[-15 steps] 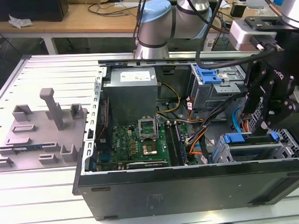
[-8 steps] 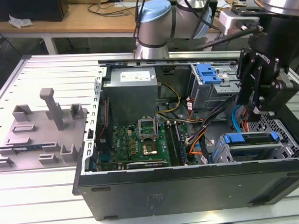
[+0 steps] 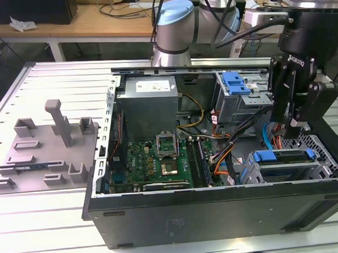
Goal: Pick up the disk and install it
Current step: 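Insert the first disk wire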
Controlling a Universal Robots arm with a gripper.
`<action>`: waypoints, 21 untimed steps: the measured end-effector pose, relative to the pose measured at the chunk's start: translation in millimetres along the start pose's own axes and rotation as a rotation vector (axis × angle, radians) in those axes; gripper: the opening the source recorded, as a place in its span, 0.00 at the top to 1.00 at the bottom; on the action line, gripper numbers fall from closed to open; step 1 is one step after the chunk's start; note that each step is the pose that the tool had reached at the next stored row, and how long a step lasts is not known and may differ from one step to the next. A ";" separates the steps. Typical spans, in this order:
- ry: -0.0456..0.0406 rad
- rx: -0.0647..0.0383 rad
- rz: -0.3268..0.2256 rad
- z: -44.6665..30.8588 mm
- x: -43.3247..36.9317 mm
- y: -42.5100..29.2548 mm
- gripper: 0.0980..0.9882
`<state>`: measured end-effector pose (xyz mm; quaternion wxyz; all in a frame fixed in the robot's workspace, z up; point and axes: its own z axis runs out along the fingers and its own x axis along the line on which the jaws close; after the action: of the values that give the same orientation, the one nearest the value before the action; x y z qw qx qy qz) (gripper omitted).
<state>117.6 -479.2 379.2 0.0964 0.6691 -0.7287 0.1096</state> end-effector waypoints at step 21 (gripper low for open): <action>0.1600 0.010 0.009 -14.0 -45.9 -11.3 0.48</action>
<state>132.7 -432.3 379.7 0.1505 0.6556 -0.7209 0.1669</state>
